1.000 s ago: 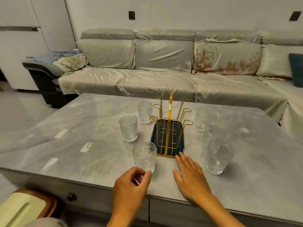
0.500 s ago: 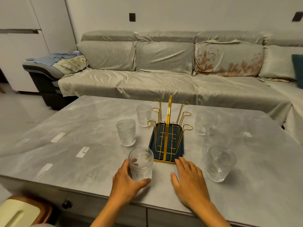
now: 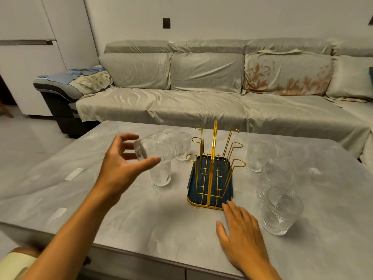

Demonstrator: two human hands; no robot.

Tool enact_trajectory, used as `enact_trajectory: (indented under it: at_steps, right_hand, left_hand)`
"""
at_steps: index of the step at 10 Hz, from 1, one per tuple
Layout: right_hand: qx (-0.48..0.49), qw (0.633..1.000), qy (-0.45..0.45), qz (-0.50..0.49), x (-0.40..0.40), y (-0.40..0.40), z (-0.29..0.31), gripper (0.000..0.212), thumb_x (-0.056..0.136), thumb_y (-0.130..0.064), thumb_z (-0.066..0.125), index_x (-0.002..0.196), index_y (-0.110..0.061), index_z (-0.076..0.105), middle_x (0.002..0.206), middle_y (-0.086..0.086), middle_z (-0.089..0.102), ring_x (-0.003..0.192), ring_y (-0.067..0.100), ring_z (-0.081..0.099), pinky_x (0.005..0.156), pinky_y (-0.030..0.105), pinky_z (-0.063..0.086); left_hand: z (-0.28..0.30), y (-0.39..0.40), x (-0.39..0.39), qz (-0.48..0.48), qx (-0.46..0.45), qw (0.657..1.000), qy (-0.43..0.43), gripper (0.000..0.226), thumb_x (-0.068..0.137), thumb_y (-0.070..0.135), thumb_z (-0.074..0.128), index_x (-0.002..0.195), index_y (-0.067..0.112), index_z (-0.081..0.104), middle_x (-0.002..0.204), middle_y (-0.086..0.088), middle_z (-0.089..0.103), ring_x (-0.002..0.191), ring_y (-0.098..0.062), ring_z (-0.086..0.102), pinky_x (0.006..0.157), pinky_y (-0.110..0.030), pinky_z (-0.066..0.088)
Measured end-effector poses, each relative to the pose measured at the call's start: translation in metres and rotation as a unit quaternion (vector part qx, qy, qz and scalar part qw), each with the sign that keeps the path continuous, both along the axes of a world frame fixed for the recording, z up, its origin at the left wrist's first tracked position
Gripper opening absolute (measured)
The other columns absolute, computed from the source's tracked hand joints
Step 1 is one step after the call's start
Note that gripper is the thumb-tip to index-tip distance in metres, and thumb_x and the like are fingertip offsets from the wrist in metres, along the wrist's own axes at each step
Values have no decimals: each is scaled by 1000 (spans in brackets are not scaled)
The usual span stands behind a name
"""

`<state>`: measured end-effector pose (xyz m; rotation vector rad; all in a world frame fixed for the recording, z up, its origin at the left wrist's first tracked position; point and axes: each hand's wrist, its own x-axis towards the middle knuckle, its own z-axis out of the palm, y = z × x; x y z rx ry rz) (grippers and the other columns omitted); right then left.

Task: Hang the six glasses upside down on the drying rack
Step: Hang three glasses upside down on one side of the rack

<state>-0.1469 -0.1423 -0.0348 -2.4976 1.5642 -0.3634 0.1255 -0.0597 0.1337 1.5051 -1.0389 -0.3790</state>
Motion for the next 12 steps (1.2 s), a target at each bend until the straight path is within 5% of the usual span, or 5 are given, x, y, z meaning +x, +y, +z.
enact_trajectory:
  at_steps: [2,5,9,12]
  right_hand:
    - [11,1000,0,-2,0,0,1,64,92,-56,18,149,-30,8,159,-9,9,143,14,10,116,35,9]
    - [19,1000,2,-4,2,-2,3,64,90,-59,17,149,-34,7,159,-11,7,143,13,9,116,36,11]
    - [21,1000,3,-6,1,-1,5,64,90,-59,17,148,-34,6,160,-11,5,143,14,8,117,37,11]
    - [18,1000,5,-3,0,1,8,63,91,-58,18,149,-35,6,159,-11,5,143,13,8,116,35,12]
  left_hand:
    - [32,-36,-1,-62,54,989,-120,78,51,57,83,122,35,59,113,10,64,93,-7,62,59,-13,51]
    - [15,-83,-21,-116,101,961,-230,74,64,42,87,131,27,60,132,0,64,103,-8,58,78,-21,47]
    - [-11,-100,-26,-142,179,941,-249,72,65,36,87,131,27,59,137,-2,60,121,-20,55,91,-36,48]
    - [-21,-84,-18,-186,148,953,-189,75,66,49,83,134,37,53,131,10,60,108,-5,55,86,-24,48]
